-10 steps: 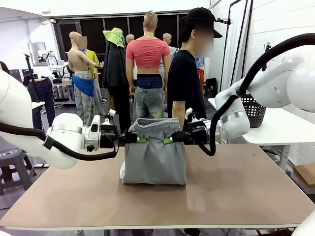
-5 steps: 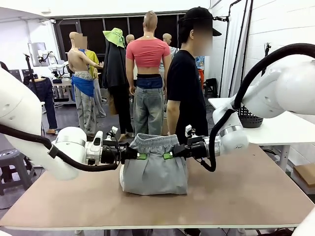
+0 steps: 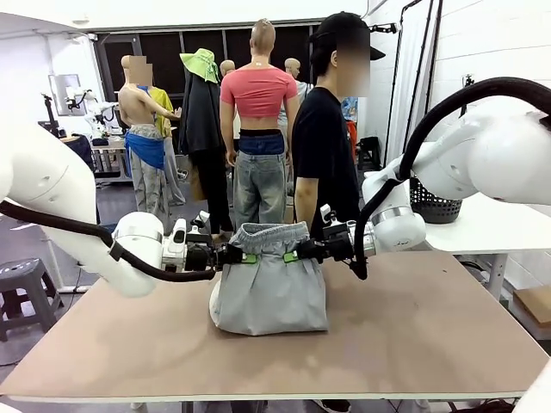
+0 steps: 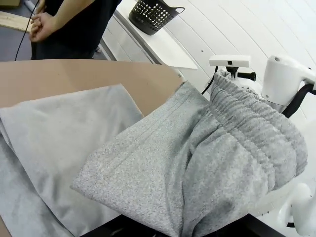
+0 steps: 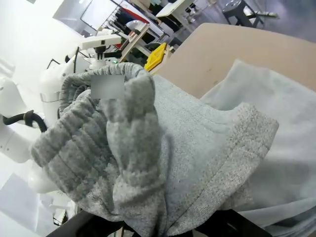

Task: Fold the training pants.
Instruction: Fold the Training pants in half.

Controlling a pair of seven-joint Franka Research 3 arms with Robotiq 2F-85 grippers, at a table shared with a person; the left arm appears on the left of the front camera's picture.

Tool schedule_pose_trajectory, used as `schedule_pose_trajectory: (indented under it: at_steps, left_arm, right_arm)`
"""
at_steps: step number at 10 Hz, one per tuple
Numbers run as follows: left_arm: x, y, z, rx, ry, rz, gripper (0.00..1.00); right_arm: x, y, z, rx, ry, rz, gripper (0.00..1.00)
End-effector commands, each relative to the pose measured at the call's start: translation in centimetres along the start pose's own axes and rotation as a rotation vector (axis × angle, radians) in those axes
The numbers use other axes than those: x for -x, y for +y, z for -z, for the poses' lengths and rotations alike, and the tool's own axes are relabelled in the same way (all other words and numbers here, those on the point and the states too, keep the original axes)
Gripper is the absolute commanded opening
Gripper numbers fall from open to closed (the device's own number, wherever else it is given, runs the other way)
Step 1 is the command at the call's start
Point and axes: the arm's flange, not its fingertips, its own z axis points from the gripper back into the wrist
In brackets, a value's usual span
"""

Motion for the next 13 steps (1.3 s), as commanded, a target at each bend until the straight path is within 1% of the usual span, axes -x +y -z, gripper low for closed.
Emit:
schedule_pose_trajectory:
  at_steps: [1, 2, 3, 5, 6, 7, 10, 12, 13]
  left_arm:
    - [-1.1, 1.9, -0.4, -0.056, -0.025, -0.021, 0.0]
    - [-1.2, 1.5, -0.1, -0.075, -0.022, -0.047, 0.0]
    - [-0.2, 0.7, 0.3, -0.011, -0.001, -0.005, 0.0]
    - [-0.2, 0.7, 0.3, -0.011, -0.001, -0.005, 0.0]
    - [-0.2, 1.0, 1.0, -0.021, 0.007, -0.016, 0.0]
    - [-1.5, 1.7, 1.3, -0.062, 0.022, -0.025, 0.0]
    - [-2.8, 4.0, 2.3, -0.058, 0.027, -0.071, 0.0]
    - [-3.3, 5.2, 2.4, -0.072, 0.032, -0.14, 0.0]
    - [-3.2, 6.0, 2.4, -0.081, 0.018, -0.192, 0.0]
  right_arm:
    - [-1.2, -2.6, -0.9, 0.074, -0.013, 0.047, 0.0]
    - [-1.2, -2.1, -0.9, 0.088, 0.012, 0.036, 0.0]
    - [-0.3, -0.8, 0.2, 0.013, -0.003, 0.009, 0.0]
    - [-0.3, -0.8, 0.2, 0.013, -0.003, 0.009, 0.0]
    - [-0.4, -1.2, 0.6, 0.019, 0.003, 0.012, 0.0]
    - [-1.5, -2.1, 0.8, 0.03, -0.012, 0.031, 0.0]
    - [-3.2, -4.0, 1.7, 0.06, -0.024, 0.06, 0.0]
    - [-3.8, -5.3, 2.1, 0.075, -0.015, 0.098, 0.0]
    - [-3.7, -5.8, 2.1, 0.074, -0.009, 0.117, 0.0]
